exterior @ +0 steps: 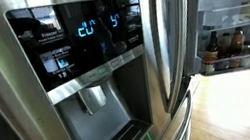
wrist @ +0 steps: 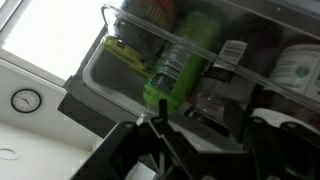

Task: Move the green bottle to the top compartment of the fridge door

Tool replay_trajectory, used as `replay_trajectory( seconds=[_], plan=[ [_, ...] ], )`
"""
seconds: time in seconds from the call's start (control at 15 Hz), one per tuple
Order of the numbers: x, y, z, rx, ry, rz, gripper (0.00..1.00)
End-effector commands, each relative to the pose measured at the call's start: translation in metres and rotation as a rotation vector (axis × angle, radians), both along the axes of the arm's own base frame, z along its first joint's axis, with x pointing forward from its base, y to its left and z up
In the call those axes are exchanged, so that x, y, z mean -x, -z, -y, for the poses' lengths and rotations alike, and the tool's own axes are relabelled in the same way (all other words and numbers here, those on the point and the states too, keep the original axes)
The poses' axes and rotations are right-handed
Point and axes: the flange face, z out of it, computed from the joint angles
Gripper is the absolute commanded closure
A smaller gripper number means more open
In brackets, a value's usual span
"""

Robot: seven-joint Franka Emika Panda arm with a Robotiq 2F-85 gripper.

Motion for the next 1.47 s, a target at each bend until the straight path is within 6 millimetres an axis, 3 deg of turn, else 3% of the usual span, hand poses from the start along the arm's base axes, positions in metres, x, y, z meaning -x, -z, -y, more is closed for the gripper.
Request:
replay_trajectory(
  seconds=[0.0, 0.07, 0.27, 0.87, 1.4],
  plan=[
    [0.004, 0.022, -0.041, 0.021, 0.040, 0.014, 0.07],
    [0.004, 0.026, -0.054, 0.029, 0.053, 0.010, 0.01],
    [0.005, 0.049, -0.080, 0.048, 0.084, 0.034, 0.00],
    [0.018, 0.096, -0.129, 0.053, 0.125, 0.073, 0.00],
    [0.019, 0.104, -0.170, 0.126, 0.064, 0.108, 0.00]
  ],
)
